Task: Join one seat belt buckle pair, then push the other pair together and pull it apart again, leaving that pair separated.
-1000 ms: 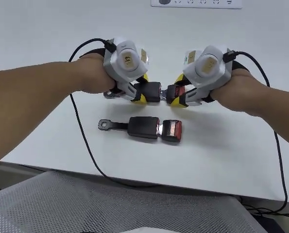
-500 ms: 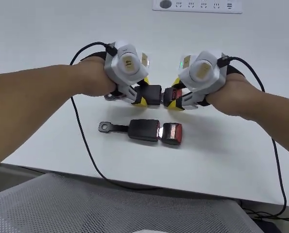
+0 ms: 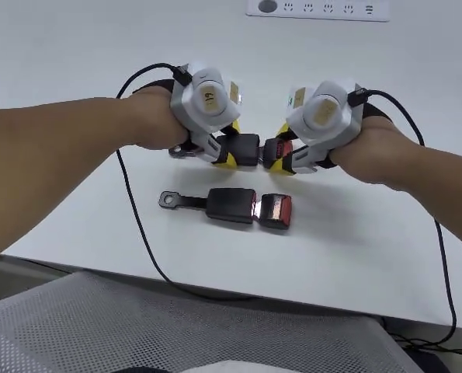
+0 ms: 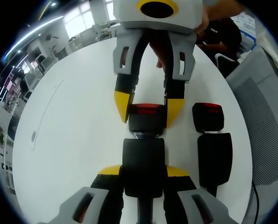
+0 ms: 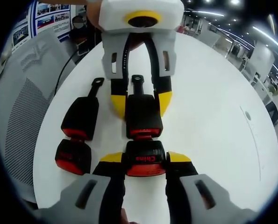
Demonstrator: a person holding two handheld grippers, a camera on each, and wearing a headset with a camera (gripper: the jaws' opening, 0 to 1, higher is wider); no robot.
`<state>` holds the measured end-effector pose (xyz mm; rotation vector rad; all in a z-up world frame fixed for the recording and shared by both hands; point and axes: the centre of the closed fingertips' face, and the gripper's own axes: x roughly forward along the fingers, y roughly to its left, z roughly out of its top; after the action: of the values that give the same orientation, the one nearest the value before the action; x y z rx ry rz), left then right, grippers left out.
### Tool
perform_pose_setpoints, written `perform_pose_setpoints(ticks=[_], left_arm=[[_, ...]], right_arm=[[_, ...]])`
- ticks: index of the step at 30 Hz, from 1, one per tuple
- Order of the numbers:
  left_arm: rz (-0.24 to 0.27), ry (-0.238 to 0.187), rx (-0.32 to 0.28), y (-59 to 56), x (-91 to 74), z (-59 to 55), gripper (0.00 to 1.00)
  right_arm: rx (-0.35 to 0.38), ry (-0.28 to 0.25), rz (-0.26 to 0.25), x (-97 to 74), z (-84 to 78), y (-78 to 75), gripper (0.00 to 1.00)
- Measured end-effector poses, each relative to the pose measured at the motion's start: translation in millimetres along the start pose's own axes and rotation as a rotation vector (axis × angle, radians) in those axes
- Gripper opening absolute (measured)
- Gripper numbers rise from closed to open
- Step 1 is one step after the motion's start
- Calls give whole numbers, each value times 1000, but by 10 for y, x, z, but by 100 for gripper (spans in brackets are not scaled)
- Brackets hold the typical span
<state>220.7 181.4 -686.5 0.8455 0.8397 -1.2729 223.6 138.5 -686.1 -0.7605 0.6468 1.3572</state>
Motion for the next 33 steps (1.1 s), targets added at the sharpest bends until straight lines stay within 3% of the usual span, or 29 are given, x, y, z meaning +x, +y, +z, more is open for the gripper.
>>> perform_pose_setpoints(ticks=[6, 15, 18, 24, 28, 33], left_arm=[[-2, 7, -4, 31, 9, -30, 32], [-4, 13, -8, 62, 28, -115, 32], [-3, 17, -9, 49, 23, -104, 32], [-7, 24, -7, 60, 39, -116, 32], [-9, 26, -6, 56, 43, -116, 32], [-7, 23, -7, 42, 36, -103, 32]], right_arm=[[-2, 1, 0, 30, -21, 13, 32], [-2, 11, 0, -55, -65, 5, 32], [9, -9, 5, -58, -135, 11, 32], [2, -6, -1, -70, -105, -14, 33], [8, 4, -7, -74, -180, 7, 33], [15, 29, -20, -197, -321, -17, 33]])
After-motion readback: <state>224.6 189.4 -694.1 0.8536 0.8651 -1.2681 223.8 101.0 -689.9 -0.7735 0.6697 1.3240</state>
